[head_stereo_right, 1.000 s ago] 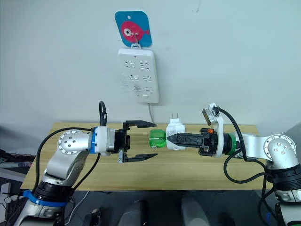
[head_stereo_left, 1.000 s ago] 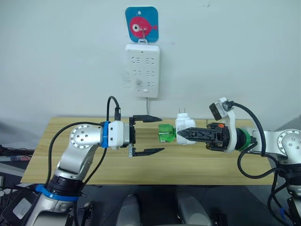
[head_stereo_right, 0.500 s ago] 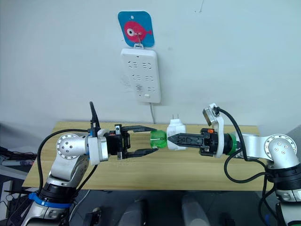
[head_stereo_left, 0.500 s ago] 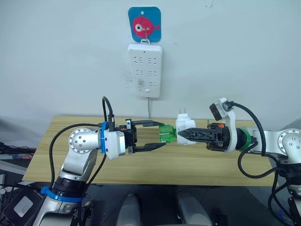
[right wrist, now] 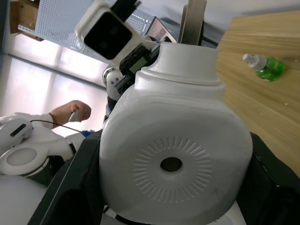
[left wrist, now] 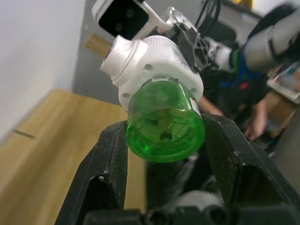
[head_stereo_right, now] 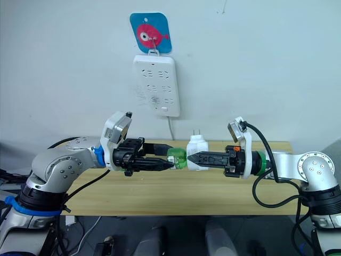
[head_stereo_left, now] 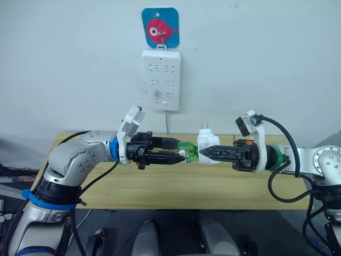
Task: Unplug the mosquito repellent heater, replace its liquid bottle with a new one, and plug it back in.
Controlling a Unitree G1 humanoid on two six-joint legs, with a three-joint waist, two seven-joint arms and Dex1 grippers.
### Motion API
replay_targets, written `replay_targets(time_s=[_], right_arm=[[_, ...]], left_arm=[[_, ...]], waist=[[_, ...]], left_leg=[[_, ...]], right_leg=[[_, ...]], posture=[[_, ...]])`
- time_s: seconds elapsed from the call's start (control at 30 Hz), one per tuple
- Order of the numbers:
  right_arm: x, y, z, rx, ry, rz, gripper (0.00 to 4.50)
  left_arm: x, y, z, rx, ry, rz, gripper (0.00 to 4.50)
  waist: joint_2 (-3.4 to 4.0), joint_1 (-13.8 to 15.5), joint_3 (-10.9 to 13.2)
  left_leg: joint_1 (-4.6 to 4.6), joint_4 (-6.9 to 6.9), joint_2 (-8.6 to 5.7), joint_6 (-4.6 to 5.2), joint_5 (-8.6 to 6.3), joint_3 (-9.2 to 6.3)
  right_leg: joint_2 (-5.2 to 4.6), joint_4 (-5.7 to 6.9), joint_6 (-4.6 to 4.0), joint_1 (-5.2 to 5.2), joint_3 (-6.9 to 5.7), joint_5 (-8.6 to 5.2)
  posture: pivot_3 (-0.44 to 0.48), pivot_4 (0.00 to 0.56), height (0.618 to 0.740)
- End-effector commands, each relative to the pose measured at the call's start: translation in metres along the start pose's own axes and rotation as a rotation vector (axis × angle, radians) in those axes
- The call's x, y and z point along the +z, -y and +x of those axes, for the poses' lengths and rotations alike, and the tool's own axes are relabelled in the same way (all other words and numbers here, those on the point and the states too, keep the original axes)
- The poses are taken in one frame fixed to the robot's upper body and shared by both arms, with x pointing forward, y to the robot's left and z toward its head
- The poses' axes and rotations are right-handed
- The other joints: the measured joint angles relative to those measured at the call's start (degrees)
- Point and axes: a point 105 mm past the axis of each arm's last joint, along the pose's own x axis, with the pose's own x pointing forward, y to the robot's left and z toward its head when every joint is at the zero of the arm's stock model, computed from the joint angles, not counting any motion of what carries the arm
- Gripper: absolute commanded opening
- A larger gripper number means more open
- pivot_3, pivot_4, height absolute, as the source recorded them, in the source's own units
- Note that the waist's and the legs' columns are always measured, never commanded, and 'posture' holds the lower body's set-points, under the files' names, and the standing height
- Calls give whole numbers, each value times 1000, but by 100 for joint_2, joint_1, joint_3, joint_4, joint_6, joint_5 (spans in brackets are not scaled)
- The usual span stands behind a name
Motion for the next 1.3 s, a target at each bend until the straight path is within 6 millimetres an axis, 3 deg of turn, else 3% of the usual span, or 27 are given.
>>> replay_targets(time_s=[0.03, 0.13, 0.37, 0.4, 0.47, 0.63, 0.8, 1.07, 1.17, 1.3], right_arm=[[3, -12, -2, 44, 0, -28, 3095], [3, -12, -2, 42, 6, -26, 3095], [5, -11, -3, 40, 18, -24, 3095], [6, -11, -3, 40, 20, -23, 3095], [6, -11, -3, 40, 23, -22, 3095], [6, -10, -3, 38, 22, -22, 3095], [6, -11, -3, 37, 19, -23, 3095], [6, -11, -3, 36, 17, -25, 3095], [6, -11, -3, 36, 17, -26, 3095], [6, -11, -3, 36, 17, -28, 3095]], left_arm=[[15, -3, -9, 90, 42, 35, 2170], [9, -6, -8, 129, 4, 84, 2170], [-24, -8, -15, 141, -191, 461, 4416], [-31, -4, -16, 107, -228, 527, 4500], [-34, -4, -13, 109, -226, 680, 4500], [-7, -6, -2, 198, -37, 981, 4500], [-6, 5, 4, 142, 5, 1054, 4500], [-6, 6, 6, 122, 45, 1040, 4500], [-10, 6, 8, 106, 33, 1030, 3915], [-8, 8, 12, 84, 18, 1012, 2708]], waist=[[0, 5, 0], [0, 17, 0], [2, 25, 1], [2, 33, 1], [2, 47, 1], [1, 133, 1], [2, 151, 1], [2, 151, 1], [2, 147, 0], [2, 142, 1]], left_leg=[[0, -1, 1, 0, 0, -1], [0, -2, 1, 0, 0, -2], [4, -2, 0, -1, 0, 8], [3, -1, 0, -1, 0, 7], [1, -2, -2, -1, 0, 10], [-1, 4, -4, 0, 0, 14], [0, 3, -2, 0, 0, 17], [-1, 3, -1, 0, 0, 15], [0, 3, -1, 0, 0, 15], [-1, 3, -1, 0, 0, 15]], right_leg=[[0, 0, -6, 0, -1, 3], [0, 0, -10, 0, -2, 5], [-1, 0, -23, 0, 8, 12], [-1, -1, -23, 0, 8, 13], [-3, -6, -24, 0, 10, 13], [-7, -11, -27, 2, 13, 15], [-6, -10, -26, 1, 14, 17], [-5, -9, -26, 1, 12, 17], [-5, -8, -26, 1, 11, 17], [-5, -8, -26, 1, 11, 17]], posture=[[-149, 191, 725], [-149, 191, 725], [-148, 194, 725], [-148, 194, 725], [-147, 195, 725], [-148, 193, 725], [-148, 193, 725], [-154, 189, 725], [-155, 189, 725], [-155, 189, 725]])
